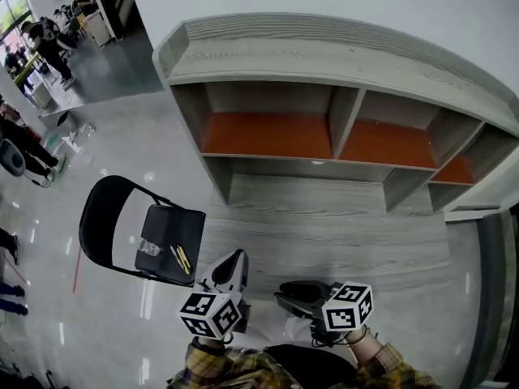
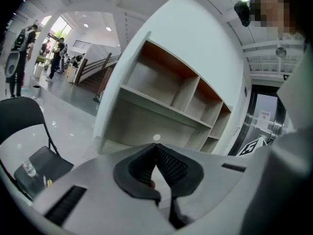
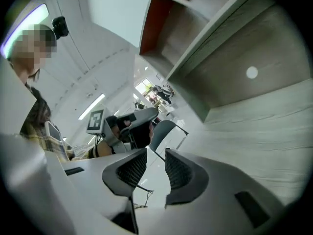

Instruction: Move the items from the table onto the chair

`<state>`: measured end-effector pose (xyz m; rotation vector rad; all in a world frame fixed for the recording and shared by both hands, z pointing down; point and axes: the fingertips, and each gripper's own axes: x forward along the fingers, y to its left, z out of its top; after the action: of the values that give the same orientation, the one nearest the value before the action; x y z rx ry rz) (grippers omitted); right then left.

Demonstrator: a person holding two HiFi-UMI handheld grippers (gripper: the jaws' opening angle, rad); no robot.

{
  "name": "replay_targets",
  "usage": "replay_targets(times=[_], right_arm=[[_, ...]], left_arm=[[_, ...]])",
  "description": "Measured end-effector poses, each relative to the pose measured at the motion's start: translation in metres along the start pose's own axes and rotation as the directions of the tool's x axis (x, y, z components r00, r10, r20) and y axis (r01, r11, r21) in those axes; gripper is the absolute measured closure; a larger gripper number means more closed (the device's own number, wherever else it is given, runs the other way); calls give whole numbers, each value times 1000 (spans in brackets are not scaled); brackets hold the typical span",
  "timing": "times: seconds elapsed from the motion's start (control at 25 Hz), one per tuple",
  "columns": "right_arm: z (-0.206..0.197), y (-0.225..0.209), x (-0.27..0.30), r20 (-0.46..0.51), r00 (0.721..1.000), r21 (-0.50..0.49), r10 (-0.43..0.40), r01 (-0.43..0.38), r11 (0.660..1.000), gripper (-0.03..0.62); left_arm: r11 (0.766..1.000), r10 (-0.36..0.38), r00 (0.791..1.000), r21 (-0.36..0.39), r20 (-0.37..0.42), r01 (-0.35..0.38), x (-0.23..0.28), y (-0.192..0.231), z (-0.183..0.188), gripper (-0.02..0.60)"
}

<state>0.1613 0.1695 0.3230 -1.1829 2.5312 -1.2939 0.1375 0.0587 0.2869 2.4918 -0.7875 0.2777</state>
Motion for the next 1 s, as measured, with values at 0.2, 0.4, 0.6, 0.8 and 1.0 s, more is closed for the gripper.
replay_targets(times=[0.2,0.4,0.6,0.8,1.0], right_arm=[[32,-44,-115,141,981,-9,-131,133,991,474],[61,-69,-199,293,908,-40,-301,326,945,550],[75,-70,-235,377,833,-60,-406,459,886,571],[82,-59,-244,392,798,-98,-457,530,842,576],[90,-52,-243,391,805,-152,-447,535,831,576]], left_arm=[[993,-103,994,57,-29,104,50,-101,-8,578],[972,-198,977,108,-84,207,74,-164,-17,578],[953,-263,959,126,-111,276,84,-193,-19,578],[938,-306,942,123,-139,323,86,-211,-22,578],[940,-297,945,134,-139,315,82,-214,-22,578]])
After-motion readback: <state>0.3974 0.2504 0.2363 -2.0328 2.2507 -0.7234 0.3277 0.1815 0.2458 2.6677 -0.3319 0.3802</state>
